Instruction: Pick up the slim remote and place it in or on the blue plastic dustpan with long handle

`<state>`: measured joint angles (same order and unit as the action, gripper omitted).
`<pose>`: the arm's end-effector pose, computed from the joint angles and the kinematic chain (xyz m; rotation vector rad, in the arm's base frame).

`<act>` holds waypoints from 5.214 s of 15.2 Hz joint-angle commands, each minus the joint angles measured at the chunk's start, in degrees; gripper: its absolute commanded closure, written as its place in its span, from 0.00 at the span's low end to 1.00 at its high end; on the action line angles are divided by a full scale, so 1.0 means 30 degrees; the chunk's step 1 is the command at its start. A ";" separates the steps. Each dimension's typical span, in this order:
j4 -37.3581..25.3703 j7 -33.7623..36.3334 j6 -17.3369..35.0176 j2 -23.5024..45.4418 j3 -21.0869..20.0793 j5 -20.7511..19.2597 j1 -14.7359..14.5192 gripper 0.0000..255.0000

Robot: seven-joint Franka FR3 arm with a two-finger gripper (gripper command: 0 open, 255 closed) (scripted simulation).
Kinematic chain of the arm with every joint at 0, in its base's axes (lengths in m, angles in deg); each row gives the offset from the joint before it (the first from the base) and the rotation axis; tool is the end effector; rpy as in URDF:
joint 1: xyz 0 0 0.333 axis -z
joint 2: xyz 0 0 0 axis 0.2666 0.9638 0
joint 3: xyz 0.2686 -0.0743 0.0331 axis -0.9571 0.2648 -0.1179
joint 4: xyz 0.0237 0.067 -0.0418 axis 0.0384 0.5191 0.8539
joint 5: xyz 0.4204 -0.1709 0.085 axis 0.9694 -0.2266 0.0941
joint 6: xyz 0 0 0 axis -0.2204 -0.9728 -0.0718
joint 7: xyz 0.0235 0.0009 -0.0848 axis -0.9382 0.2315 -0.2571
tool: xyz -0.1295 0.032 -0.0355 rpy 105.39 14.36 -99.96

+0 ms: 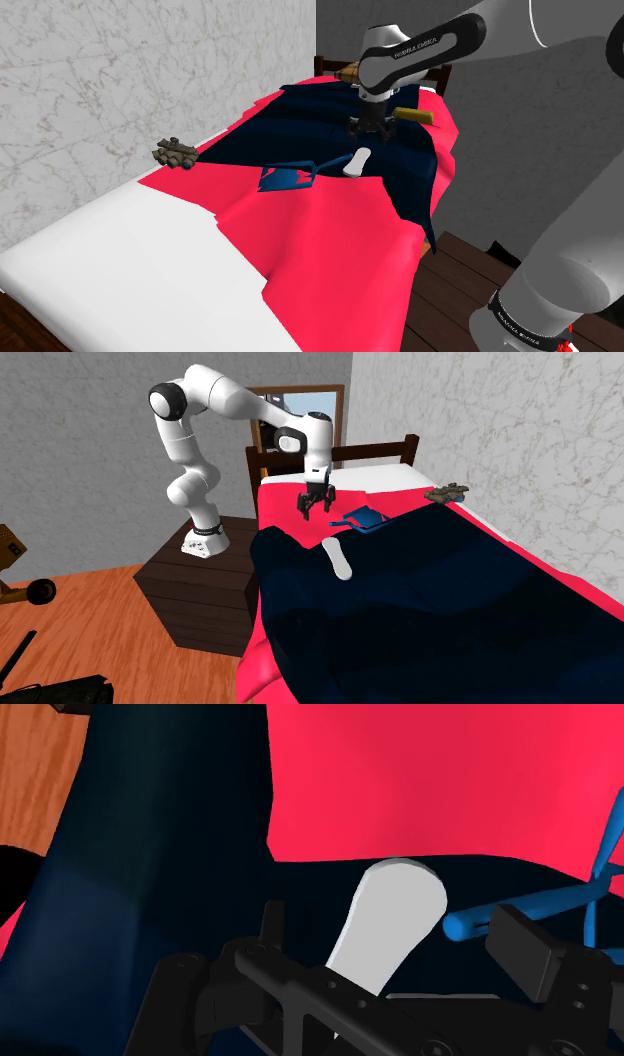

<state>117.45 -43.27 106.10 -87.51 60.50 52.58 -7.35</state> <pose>0.5851 -0.0995 0.3570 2.8760 -1.1741 0.0068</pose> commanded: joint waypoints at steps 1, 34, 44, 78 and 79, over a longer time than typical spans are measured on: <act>-0.0954 0.0688 0.0565 0.1476 0.0198 0.0238 0.0216 0.00; -0.4362 0.2937 0.3791 0.7981 0.1089 0.1834 0.1266 1.00; -0.5289 0.3056 0.1819 0.6930 0.1141 0.1690 0.1236 1.00; -1.1340 0.7415 -0.4346 0.6723 -0.0325 0.1115 -0.1323 1.00; -1.1677 0.7818 -0.4456 0.6943 -0.0463 0.1071 -0.1583 1.00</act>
<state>83.58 -21.04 92.98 -67.53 59.52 55.90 -11.37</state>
